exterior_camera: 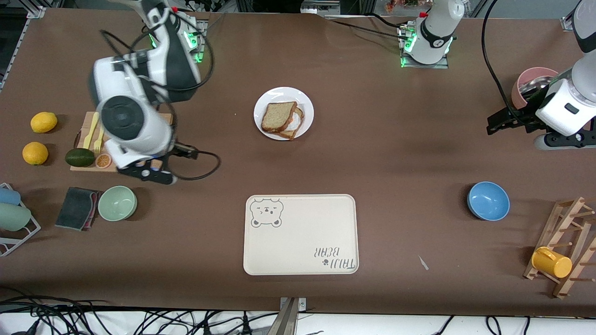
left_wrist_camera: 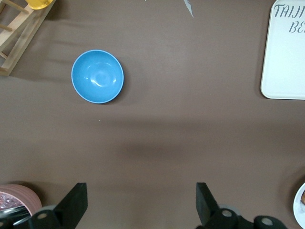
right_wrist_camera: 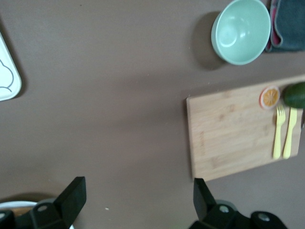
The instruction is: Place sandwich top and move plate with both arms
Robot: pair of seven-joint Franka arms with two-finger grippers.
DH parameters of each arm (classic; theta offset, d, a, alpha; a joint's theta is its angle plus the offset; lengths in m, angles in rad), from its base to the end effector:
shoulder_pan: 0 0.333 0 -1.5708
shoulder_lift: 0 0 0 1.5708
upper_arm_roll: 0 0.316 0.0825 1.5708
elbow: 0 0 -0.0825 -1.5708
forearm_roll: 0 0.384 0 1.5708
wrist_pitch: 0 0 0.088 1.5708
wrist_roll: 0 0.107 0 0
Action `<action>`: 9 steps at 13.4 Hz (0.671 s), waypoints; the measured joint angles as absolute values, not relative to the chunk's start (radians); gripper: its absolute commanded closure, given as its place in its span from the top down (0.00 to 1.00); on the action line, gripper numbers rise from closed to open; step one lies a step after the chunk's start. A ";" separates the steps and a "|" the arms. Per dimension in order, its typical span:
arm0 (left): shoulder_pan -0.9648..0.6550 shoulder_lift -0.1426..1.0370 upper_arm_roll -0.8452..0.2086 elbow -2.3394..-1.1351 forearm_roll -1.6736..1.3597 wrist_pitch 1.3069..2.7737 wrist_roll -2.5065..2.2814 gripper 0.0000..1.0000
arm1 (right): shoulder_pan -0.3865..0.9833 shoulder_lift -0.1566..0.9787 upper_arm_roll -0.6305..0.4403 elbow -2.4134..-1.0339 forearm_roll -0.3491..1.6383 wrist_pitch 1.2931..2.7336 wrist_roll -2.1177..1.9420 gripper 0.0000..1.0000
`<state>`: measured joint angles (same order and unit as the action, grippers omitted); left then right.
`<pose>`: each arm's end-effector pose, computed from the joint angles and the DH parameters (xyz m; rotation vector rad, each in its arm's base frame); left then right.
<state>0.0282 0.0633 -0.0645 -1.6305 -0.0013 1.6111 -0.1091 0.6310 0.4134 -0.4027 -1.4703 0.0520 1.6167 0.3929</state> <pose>0.5720 -0.0199 0.5641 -3.1362 -0.1143 0.1299 0.6196 0.1875 0.4404 2.9430 -0.2378 -0.2813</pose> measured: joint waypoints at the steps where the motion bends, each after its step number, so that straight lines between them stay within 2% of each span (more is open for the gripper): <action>1: 0.028 0.064 -0.065 -1.631 -0.001 1.611 -0.109 1.00 | 0.630 0.413 -0.458 -1.470 0.089 1.616 0.293 0.99; 4: 0.028 0.067 -0.065 -1.631 -0.001 1.611 -0.109 1.00 | 0.618 0.413 -0.564 -1.472 0.130 1.615 0.083 0.99; 9: 0.023 0.076 -0.066 -1.631 -0.005 1.611 -0.109 1.00 | 0.578 0.413 -0.617 -1.472 0.195 1.616 -0.123 0.99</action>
<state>0.0233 0.0758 -0.0657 -1.6305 -0.0046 1.6111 -0.1092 0.5783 0.4131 -0.6166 -1.4722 0.1949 1.6157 -0.1230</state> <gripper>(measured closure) 0.000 0.004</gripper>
